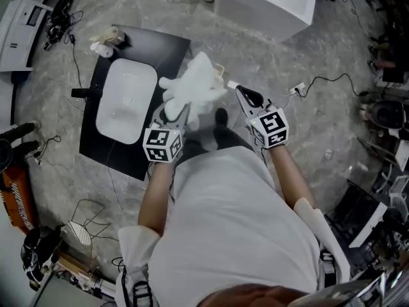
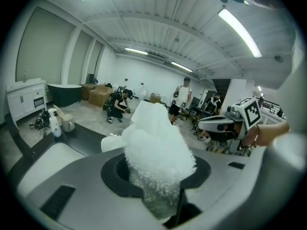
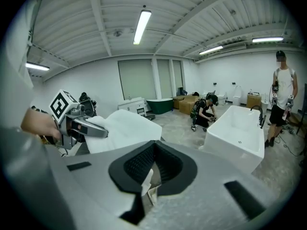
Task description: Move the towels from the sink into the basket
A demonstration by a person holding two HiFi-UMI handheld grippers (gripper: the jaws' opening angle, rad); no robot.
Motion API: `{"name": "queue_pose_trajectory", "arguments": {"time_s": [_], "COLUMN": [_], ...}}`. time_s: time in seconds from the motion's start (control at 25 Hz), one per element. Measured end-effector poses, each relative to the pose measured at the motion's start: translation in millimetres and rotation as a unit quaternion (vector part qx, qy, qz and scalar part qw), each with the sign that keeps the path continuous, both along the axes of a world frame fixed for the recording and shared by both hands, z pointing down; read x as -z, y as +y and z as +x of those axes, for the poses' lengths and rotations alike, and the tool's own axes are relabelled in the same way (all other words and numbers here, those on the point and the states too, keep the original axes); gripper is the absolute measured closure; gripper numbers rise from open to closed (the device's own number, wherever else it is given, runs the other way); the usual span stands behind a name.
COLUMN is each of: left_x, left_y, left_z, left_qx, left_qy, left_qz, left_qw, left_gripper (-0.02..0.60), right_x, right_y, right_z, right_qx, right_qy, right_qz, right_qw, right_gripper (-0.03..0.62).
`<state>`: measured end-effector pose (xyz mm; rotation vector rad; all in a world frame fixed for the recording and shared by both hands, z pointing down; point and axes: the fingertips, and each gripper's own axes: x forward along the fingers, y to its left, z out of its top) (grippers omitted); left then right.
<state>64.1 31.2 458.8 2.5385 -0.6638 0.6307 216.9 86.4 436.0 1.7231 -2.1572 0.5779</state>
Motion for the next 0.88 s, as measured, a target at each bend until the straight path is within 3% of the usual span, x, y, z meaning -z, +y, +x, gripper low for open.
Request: {"name": "queue_pose_trajectory", "arguments": {"time_s": [0.2, 0.4, 0.64, 0.88], "left_x": [-69, -169, -312, -481], "left_y": [-9, -28, -52, -65], "left_z": [51, 83, 110, 117], "left_qx": [-0.014, -0.008, 0.015, 0.038], "left_qy": [-0.024, -0.061, -0.093, -0.151], "left_qz": [-0.016, -0.021, -0.048, -0.084], "left_qw": [0.9995, 0.9979, 0.9944, 0.9841], "left_gripper": [0.428, 0.428, 0.428, 0.426], "right_x": [-50, -121, -239, -383], "right_y": [-10, -30, -51, -57], "right_z": [36, 65, 92, 83], "right_qx": [-0.009, -0.011, -0.018, -0.009], "right_qy": [-0.010, -0.023, -0.047, -0.079], "right_qz": [-0.030, -0.056, -0.097, -0.146], "right_qw": [0.999, 0.998, 0.994, 0.986], "right_gripper": [0.594, 0.594, 0.594, 0.594]}}
